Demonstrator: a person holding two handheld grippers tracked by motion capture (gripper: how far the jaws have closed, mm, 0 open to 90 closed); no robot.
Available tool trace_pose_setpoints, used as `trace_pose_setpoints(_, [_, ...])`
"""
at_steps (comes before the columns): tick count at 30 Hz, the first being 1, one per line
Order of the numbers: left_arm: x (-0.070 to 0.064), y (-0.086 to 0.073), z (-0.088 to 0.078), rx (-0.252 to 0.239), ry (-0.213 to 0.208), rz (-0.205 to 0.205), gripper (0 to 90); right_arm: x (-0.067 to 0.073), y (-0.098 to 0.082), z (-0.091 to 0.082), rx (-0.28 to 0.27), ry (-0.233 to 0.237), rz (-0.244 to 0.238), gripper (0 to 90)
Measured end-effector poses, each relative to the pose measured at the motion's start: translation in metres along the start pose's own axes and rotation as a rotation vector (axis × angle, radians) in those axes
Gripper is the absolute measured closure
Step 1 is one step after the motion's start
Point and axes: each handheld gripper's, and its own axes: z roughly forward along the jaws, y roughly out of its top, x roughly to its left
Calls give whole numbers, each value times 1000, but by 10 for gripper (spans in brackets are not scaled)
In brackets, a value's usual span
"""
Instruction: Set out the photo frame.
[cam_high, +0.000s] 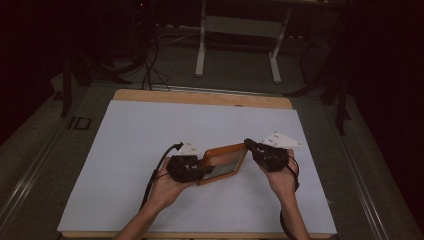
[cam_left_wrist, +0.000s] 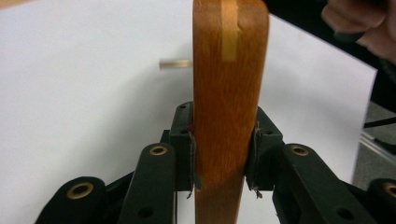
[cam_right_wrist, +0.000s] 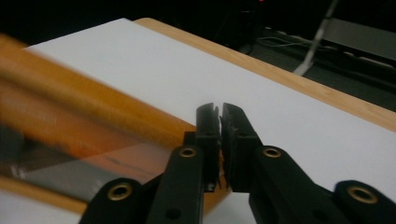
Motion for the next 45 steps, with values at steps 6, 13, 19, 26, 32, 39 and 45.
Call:
trace_pose_setpoints(6, [10, 7, -27, -31, -16, 5, 693, 7, 2, 4, 24, 82, -44, 707])
trace_pose_setpoints(13, [16, 12, -39, -46, -35, 48, 692, 14, 3, 6, 32, 219, -114, 586])
trace_pose_setpoints(19, [23, 12, -36, -73, -74, 65, 690, 21, 2, 15, 53, 295, -135, 498])
trace_pose_setpoints(26, [27, 16, -33, -67, -105, 96, 689, 26, 2, 30, 42, 379, -150, 390])
trace_pose_setpoints(32, [32, 19, -30, -68, -156, 159, 689, 28, 2, 40, 39, 419, -141, 349])
trace_pose_setpoints(39, [31, 26, -26, -42, -198, 225, 686, 32, -1, 45, 48, 478, -158, 372])
trace_pose_setpoints(45, [33, 26, -25, -53, -189, 217, 666, 29, -1, 40, 53, 483, -169, 500])
